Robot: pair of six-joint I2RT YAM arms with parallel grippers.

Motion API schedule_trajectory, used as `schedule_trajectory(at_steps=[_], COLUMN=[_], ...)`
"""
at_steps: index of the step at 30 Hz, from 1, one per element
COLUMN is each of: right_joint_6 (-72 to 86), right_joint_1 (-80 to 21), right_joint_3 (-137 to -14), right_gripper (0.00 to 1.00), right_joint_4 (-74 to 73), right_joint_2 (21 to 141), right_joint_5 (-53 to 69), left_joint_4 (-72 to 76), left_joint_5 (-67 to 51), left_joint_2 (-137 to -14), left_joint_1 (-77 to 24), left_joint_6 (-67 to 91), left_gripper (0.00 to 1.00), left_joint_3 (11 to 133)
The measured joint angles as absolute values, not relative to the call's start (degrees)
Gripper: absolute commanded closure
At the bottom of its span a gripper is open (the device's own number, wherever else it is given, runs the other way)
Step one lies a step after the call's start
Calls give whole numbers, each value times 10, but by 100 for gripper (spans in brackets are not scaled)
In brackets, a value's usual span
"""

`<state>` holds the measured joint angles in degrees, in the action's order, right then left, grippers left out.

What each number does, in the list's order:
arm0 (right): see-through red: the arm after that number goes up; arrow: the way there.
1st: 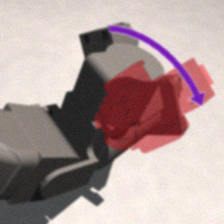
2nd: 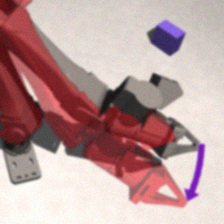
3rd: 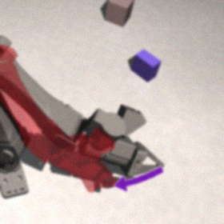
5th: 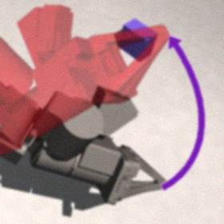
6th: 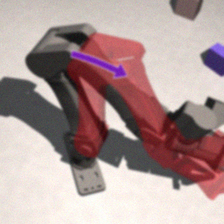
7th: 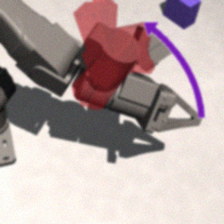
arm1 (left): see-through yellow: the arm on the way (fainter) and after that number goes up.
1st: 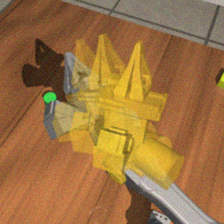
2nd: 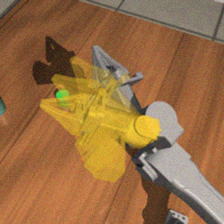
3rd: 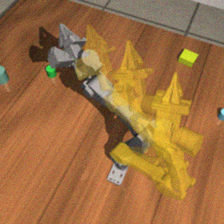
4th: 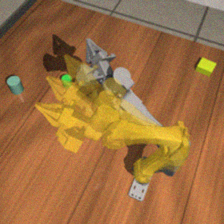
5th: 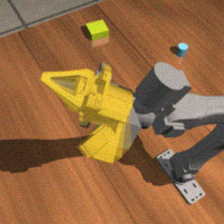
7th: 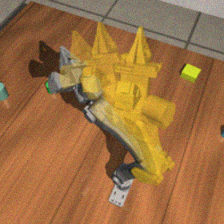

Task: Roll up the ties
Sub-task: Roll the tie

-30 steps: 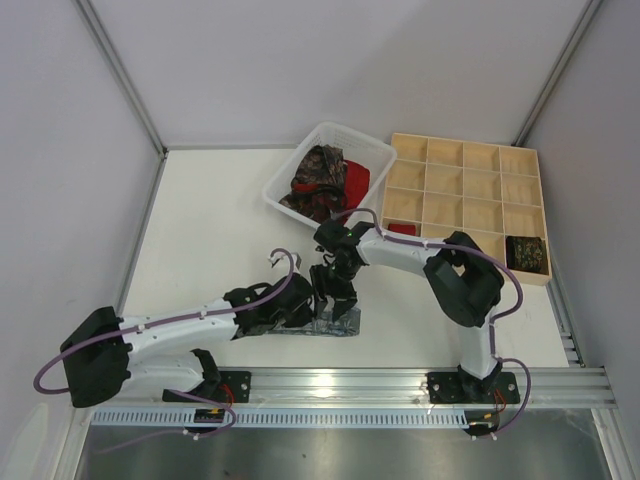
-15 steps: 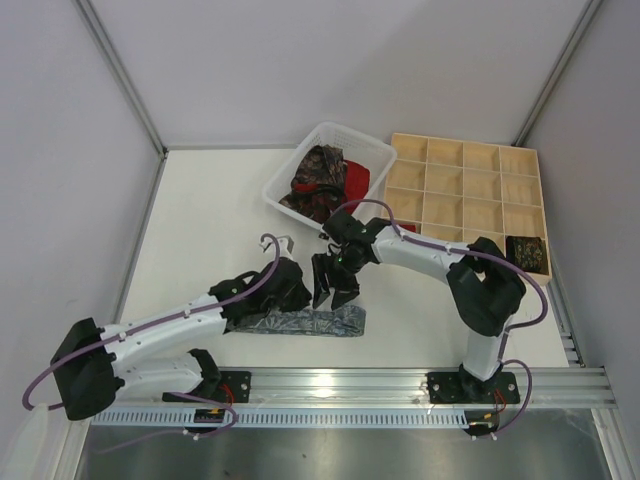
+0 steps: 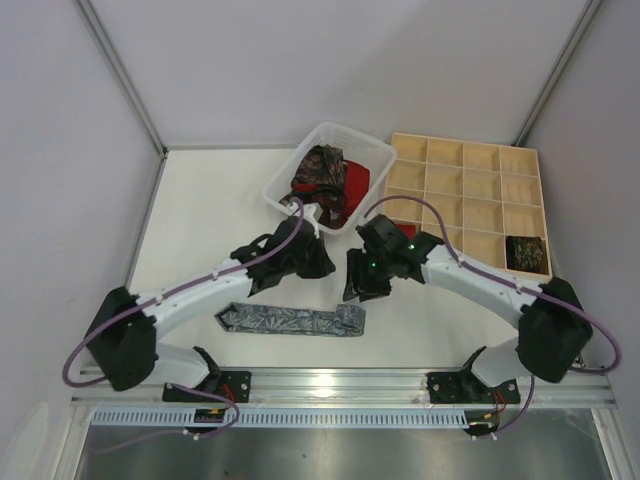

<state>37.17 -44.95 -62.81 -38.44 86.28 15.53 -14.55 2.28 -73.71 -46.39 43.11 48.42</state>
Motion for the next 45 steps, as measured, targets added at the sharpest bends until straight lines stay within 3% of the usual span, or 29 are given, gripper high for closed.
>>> schedule_trajectory(at_steps=[3,6,7,8,17,26,45], right_joint_6=[385,399,403,408,456,530,685], right_joint_1=[-463,-508,-526,-538,-746,-852,-870], right_joint_3=[-570,-507,-487,-467,-278,-229,-312], right_gripper=[58,78,95,99,100,100,100], right_joint_4=[-370,-363,-356,-346,-203,-82,-94], right_joint_2=[787,722,704,689,582,627,811], right_joint_5=[108,50,35,18,-173,-328,-399], left_joint_4=[-142,-148,-153,-158,-199,-225,-261], left_joint_5=[-24,-61,-70,-79,-157,-197,-200], left_joint_2=[-827,-913,-938,-961,-1064,-1096,-1110], left_joint_1=[-458,-457,-457,-457,-457,-457,-460], left_joint_6=[385,342,329,319,264,248,223], left_gripper=[99,99,100,99,99,100,100], left_joint_3=[563,639,660,678,737,740,724])
